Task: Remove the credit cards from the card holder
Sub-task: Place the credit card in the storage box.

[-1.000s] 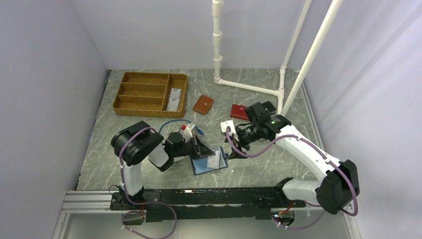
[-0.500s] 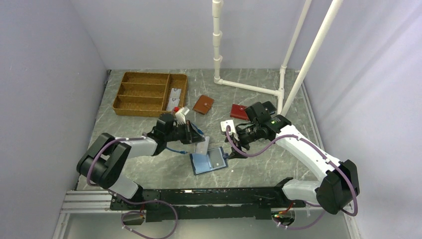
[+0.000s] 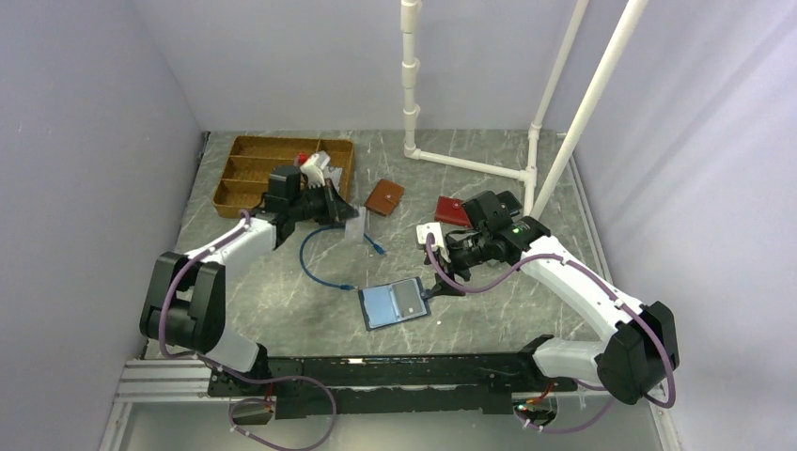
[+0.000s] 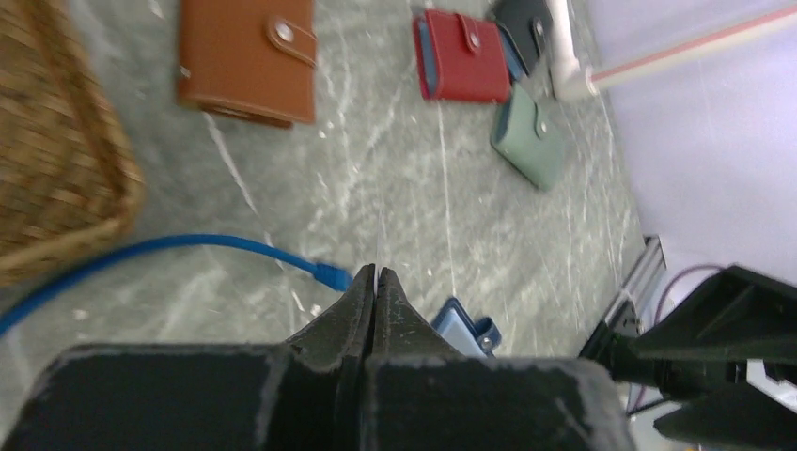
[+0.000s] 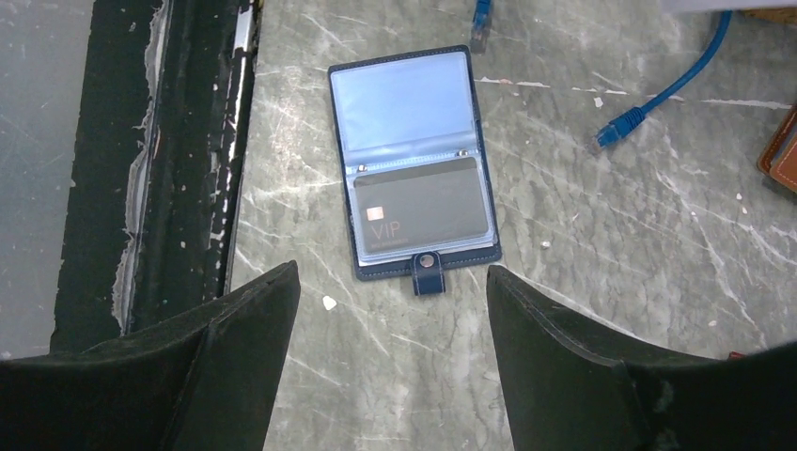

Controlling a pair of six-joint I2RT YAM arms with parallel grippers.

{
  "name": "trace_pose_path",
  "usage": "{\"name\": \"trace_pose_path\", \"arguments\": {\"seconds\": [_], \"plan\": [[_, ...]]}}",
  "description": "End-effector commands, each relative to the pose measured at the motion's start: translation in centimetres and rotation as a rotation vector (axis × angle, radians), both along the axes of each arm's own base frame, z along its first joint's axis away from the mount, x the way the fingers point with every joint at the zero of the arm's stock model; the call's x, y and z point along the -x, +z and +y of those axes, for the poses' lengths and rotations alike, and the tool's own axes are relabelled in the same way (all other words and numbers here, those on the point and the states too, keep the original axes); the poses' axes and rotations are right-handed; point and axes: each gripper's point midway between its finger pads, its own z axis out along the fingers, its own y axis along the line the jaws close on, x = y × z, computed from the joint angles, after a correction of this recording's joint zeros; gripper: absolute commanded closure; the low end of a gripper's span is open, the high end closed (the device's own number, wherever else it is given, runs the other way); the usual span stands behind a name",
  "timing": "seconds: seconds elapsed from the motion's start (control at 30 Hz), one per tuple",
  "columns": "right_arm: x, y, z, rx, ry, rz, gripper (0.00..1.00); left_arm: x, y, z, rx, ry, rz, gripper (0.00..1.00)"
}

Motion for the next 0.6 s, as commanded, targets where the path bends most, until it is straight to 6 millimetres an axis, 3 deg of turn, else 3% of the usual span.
{"name": "trace_pose_path", "arguments": {"seconds": [0.0,0.27,0.57], "plan": [[-1.0,1.2,0.5,-0.036,-0.012,-0.048,0.25,-3.1,1.1,2.7,-0.073,0.083,-0.035,1.00],[-1.0,1.3,0.5,-0.039,-0.016,-0.049,0.24,-8.3,2.4,6.1,-0.157,0.169,-0.036,1.00],[-1.0,1.3,0.5,-0.038,-0.019,-0.049,0.24,-13.2,0.8,8.5,-0.271,0.202,-0.020,1.00]]}}
